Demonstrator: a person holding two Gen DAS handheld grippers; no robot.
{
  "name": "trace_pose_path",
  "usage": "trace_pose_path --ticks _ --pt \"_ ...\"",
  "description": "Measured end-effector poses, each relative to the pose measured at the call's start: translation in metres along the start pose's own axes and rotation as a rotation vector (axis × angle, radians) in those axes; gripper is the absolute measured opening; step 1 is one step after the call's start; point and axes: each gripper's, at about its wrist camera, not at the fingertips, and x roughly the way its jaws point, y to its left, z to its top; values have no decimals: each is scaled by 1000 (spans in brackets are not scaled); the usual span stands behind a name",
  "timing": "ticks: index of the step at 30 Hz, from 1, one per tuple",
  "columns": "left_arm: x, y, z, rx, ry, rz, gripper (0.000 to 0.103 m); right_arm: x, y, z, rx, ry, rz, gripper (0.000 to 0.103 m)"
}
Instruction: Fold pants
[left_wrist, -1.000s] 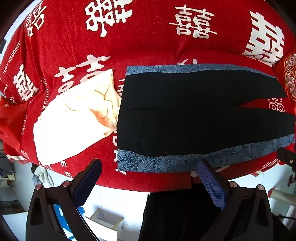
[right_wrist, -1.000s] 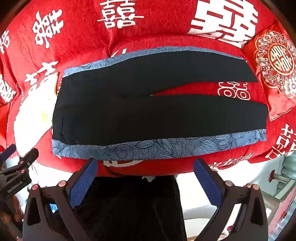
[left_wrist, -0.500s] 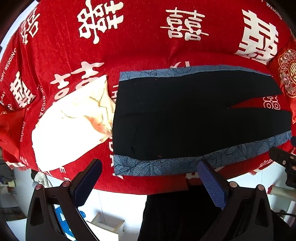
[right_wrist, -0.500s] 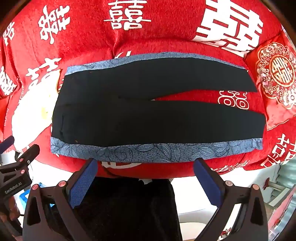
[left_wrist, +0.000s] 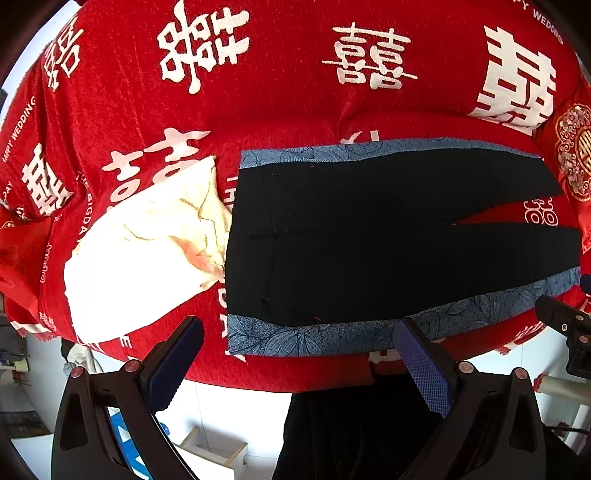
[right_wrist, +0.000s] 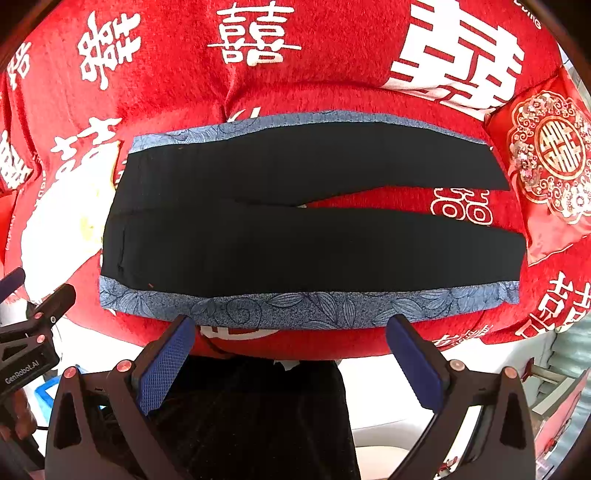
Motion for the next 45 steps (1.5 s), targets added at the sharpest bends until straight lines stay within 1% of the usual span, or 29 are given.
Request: trace_pose_path --ticks 13,32,39,45 --pt "-6 -2 1 0 -22 1 103 -3 -1 -1 -6 -13 -7 103" --pt "-7 -1 1 -3 -27 6 103 -6 -2 -1 -14 -28 -16 103" --pt "-7 -4 3 -3 -25 6 103 -5 -3 -1 -20 -32 -12 103" --pt "-9 -11 6 -8 -24 21 103 -3 -11 4 -26 -34 4 103"
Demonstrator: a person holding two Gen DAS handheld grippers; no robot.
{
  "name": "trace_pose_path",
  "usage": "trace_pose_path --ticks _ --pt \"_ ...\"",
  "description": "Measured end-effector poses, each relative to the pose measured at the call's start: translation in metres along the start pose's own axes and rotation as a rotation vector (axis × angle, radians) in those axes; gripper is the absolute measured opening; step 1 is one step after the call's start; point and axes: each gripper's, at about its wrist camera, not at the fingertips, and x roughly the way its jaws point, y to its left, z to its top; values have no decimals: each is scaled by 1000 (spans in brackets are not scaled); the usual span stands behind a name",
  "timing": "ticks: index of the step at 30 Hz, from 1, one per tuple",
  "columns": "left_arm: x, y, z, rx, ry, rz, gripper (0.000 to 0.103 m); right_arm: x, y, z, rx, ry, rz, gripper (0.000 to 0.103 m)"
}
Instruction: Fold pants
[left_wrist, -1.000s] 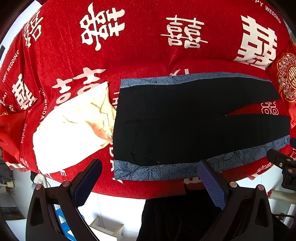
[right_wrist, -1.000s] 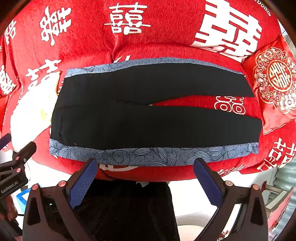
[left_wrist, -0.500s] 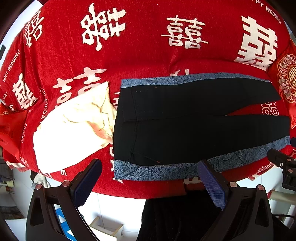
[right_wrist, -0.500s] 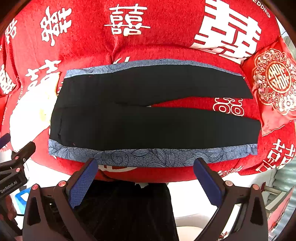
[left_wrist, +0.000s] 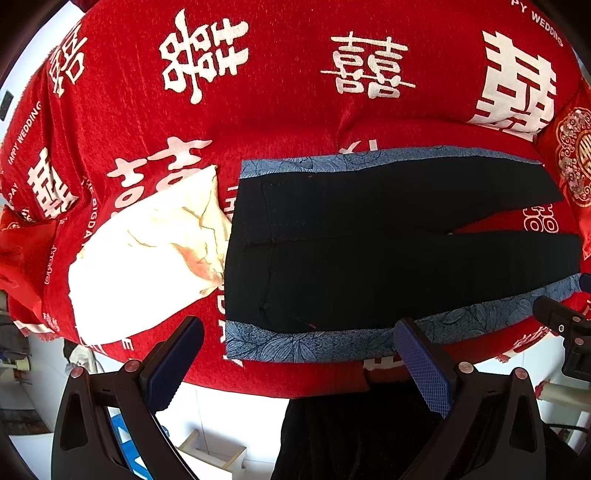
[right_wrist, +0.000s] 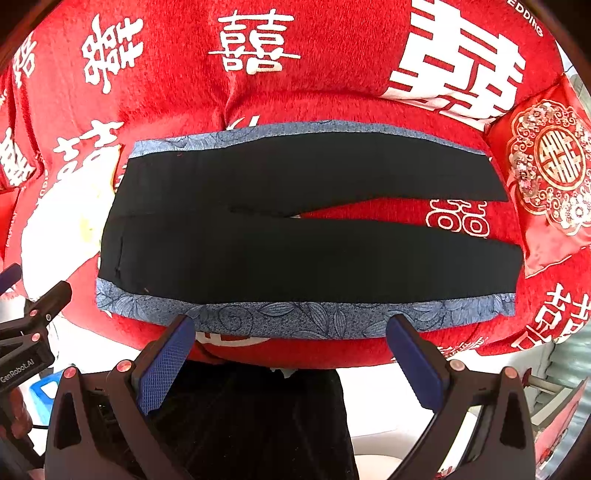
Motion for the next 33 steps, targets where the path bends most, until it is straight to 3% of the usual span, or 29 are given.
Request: trace_pose_path --ticks 9,16,22,30,31,32,33 --pt "-10 -16 -1 -36 3 35 103 -3 -20 5 -26 -18 39 103" --pt "-10 -22 -15 -180 55 -1 103 1 -43 1 -61 -1 100 103" --pt "12 -14 -28 -299 123 -33 103 24 -64 -9 1 27 191 103" --pt "78 19 -46 -347 163 -97 103 83 -63 -33 190 73 486 102" --pt "88 24 -50 -354 162 -108 103 91 -61 -36 205 77 520 100" --pt "101 29 -55 -365 161 -123 103 105 -57 -41 225 88 571 86" --pt "111 33 -60 -374 157 -139 103 117 -55 -45 238 106 611 65"
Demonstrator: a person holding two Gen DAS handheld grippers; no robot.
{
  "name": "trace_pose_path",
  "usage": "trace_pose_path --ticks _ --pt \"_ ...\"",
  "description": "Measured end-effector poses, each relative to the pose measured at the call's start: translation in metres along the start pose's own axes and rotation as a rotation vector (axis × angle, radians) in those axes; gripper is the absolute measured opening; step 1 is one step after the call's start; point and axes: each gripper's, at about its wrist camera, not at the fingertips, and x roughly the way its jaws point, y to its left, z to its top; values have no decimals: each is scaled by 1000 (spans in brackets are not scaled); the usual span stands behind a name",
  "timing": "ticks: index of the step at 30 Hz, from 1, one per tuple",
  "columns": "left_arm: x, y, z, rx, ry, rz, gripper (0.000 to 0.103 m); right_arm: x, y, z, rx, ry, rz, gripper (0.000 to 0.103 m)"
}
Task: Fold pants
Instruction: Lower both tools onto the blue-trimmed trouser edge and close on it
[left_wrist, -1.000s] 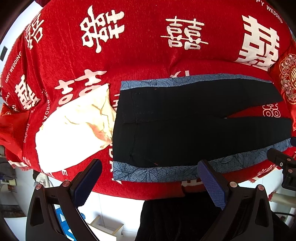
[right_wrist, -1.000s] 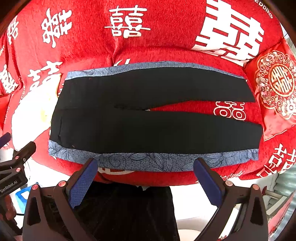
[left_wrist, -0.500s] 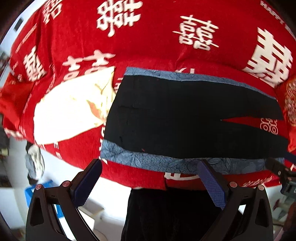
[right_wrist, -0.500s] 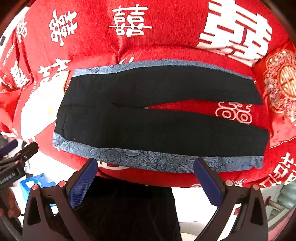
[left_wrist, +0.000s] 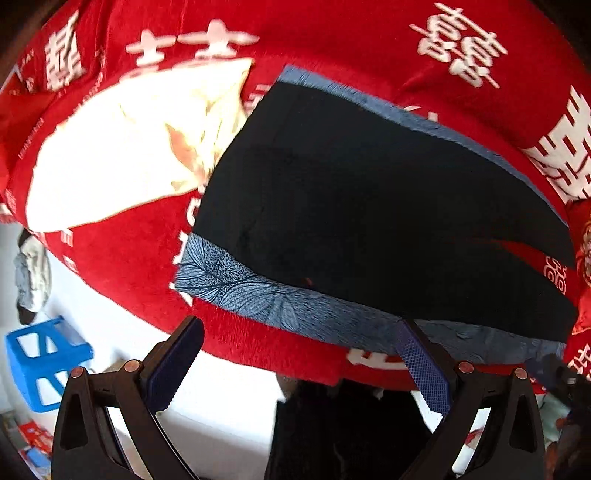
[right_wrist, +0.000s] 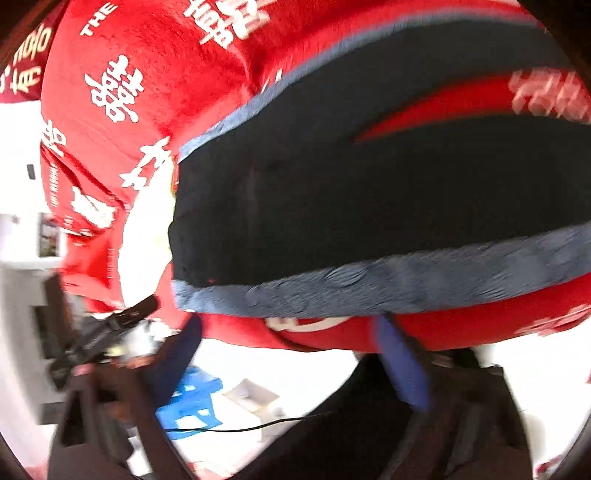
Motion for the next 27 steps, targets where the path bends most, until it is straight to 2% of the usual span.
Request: trace_pose_path --ticks 2,4,11,15,19,23,27 --pt "26 15 -3 -11 12 -32 103 30 -18 -6 58 42 95 52" --pt "51 30 -8 -32 27 -58 103 53 -35 -14 101 43 164 52" --pt "102 70 -23 -160 56 -167 103 83 -75 -28 158 -19 262 52" --pt "112 76 -27 -188 65 -225 103 86 -90 -38 173 -56 313 52" --pt "111 72 -24 -182 53 -234 103 89 -93 -47 183 -60 330 53" --pt "104 71 -21 -177 48 -274 103 92 -94 -50 198 -77 338 54" --pt "102 67 -6 -202 26 -294 103 96 -94 -35 211 -125 431 54"
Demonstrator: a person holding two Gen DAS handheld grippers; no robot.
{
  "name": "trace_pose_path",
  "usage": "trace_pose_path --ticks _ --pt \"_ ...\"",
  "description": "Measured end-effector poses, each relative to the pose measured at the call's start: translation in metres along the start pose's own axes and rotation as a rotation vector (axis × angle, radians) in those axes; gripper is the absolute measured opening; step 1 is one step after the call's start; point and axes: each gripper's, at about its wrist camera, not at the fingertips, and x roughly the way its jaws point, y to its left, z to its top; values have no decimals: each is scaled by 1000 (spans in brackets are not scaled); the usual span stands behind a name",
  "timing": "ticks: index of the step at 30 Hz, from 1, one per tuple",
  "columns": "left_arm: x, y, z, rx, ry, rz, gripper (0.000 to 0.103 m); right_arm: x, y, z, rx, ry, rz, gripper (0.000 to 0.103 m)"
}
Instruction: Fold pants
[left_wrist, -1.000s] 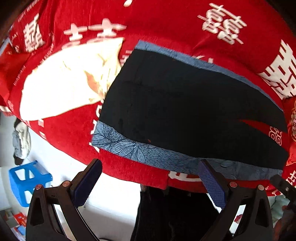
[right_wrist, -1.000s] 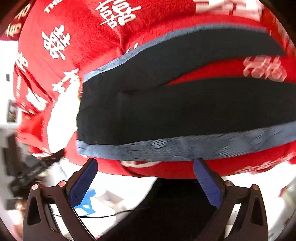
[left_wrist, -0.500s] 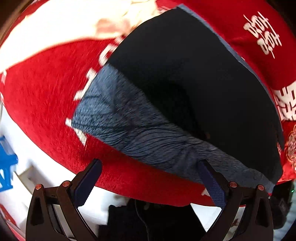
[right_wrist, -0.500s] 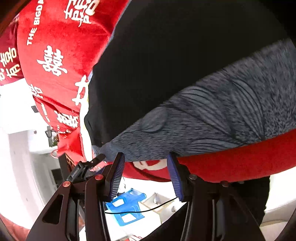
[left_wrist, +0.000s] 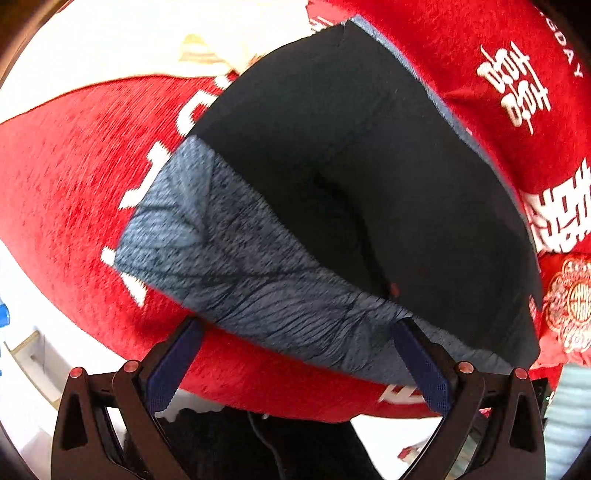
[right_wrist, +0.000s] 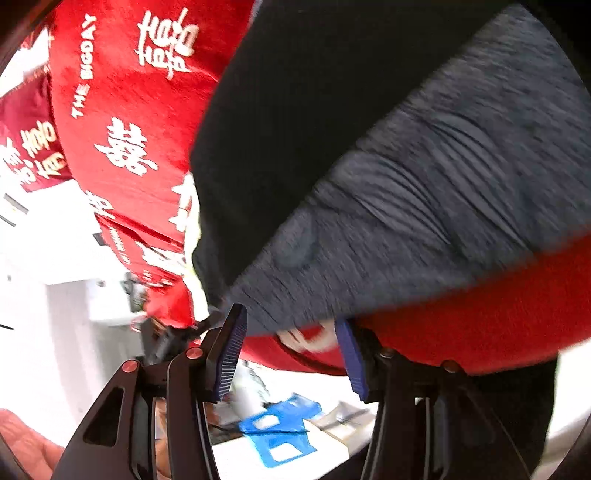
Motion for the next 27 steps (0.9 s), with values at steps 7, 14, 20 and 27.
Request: trace_pose_path --ticks 7,14,20,27 --pt "6 -5 -2 -34 6 -17 103 -1 -10 -13 32 -12 48 54" --pt "7 6 9 -169 -34 -53 101 18 -11 5 168 -35 159 54" --pt "-6 9 10 -135 -47 -44 42 11 -3 3 231 -34 51 7" --pt "-41 -19 25 -29 -71 -89 30 -11 60 22 72 -9 28 8"
